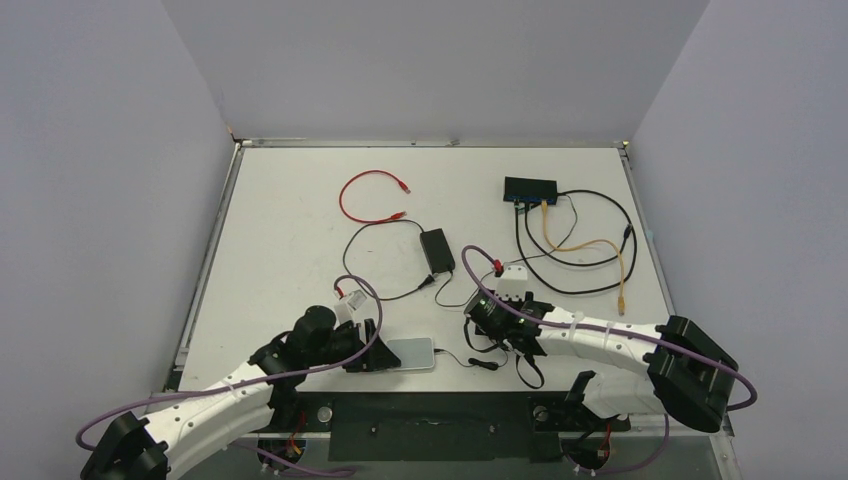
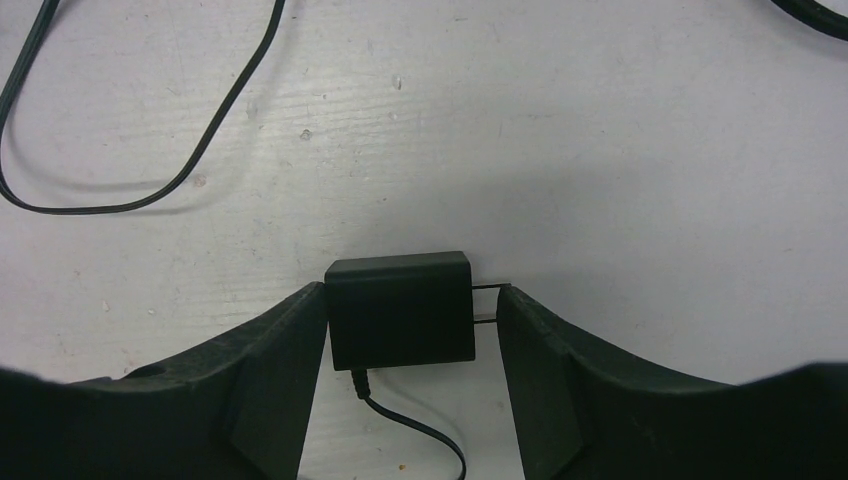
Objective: Insert the plug into the switch port
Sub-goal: Pick up the plug from the center of the board, then place the plug at the center of the board, then pick up the connector from the center of the board.
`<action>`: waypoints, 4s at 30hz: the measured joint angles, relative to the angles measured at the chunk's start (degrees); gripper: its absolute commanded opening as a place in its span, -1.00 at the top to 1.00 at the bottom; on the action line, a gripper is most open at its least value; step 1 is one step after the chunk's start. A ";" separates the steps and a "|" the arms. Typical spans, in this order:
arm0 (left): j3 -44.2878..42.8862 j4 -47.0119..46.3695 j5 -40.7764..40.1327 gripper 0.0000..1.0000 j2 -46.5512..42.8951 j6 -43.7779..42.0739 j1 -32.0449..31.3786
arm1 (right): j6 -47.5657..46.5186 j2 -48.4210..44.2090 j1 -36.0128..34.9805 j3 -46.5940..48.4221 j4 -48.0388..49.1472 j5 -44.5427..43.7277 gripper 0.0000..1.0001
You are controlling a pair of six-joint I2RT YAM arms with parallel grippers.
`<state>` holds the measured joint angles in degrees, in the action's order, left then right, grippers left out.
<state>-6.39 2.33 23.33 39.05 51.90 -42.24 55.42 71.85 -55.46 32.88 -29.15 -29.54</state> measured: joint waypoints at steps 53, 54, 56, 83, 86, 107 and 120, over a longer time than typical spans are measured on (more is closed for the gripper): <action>-1.42 19.02 -13.53 -0.20 -28.44 8.15 0.00 | -31.74 39.56 -0.11 58.53 1.14 14.60 0.46; -1.92 19.78 -14.10 -0.20 -29.09 8.46 0.00 | -32.37 41.03 -0.11 59.82 1.18 15.76 0.44; -2.82 21.55 -15.32 -0.20 -30.25 8.81 0.02 | -33.22 43.52 -0.11 61.68 1.16 17.77 0.42; -5.66 30.25 -23.34 -0.39 -33.18 9.27 0.07 | -37.83 50.62 2.86 65.53 0.04 18.99 -0.47; -5.66 30.25 -23.37 -0.48 -33.18 9.05 0.07 | -38.58 50.25 4.00 67.45 1.18 16.68 -0.47; -5.66 27.04 -23.34 -0.50 -28.50 7.72 0.33 | -37.97 63.34 15.26 86.66 3.63 25.90 -0.35; -5.60 23.56 -23.32 -0.50 -27.23 7.43 0.48 | -33.22 72.87 16.31 95.34 3.50 35.74 -0.32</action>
<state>-11.99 25.89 0.01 11.81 59.33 -41.76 22.20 144.73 -39.16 128.22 -25.65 6.20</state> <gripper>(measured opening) 0.749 0.664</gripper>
